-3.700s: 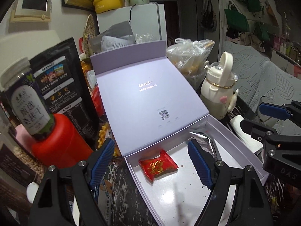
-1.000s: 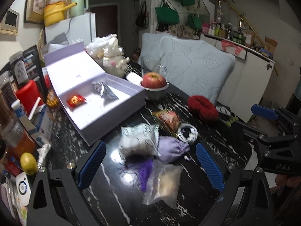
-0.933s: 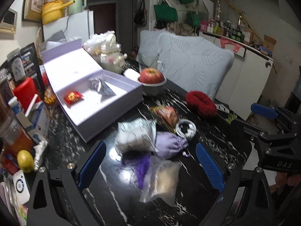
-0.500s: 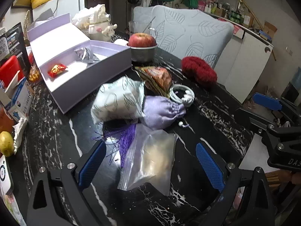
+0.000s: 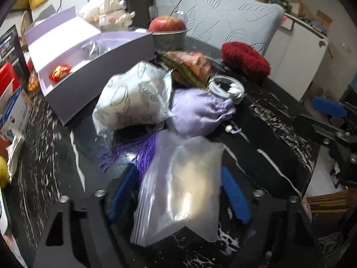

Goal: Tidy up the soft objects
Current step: 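Grasp the clear zip bag with the left gripper and lift it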

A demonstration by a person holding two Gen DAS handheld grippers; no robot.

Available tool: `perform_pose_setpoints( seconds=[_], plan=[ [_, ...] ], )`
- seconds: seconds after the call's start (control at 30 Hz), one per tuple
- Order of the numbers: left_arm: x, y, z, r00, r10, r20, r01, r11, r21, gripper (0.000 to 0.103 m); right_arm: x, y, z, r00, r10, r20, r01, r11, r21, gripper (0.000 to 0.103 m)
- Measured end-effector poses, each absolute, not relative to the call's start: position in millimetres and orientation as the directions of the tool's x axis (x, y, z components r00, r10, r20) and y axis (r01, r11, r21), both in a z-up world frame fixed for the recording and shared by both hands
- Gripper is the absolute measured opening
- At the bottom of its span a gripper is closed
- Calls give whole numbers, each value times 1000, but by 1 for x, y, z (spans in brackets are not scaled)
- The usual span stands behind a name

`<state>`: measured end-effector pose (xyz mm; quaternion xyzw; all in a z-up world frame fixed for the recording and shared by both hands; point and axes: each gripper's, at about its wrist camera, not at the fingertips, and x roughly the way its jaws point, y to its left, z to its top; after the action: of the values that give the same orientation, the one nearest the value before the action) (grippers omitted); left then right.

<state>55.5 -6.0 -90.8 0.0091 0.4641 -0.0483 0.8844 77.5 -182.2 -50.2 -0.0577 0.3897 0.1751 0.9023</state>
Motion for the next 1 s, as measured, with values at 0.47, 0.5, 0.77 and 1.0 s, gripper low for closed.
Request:
perform_pose_setpoints(
  seconds=[0.47, 0.5, 0.77, 1.0],
  plan=[
    [37, 18, -67, 610, -136, -781, 107, 990, -89, 42, 94, -153, -54, 587, 352, -729, -428, 899, 89, 88],
    [36, 22, -64, 615, -135, -777, 98, 991, -95, 42, 96, -148, -54, 581, 362, -728, -438, 894, 95, 88],
    [26, 63, -49, 649, -88, -755, -10, 992, -125, 42, 103, -113, -60, 551, 402, -731, -494, 863, 102, 88],
    [18, 95, -52, 648, -41, -761, -107, 984, -145, 42, 101, -89, -69, 483, 448, -752, -557, 820, 131, 87]
  ],
)
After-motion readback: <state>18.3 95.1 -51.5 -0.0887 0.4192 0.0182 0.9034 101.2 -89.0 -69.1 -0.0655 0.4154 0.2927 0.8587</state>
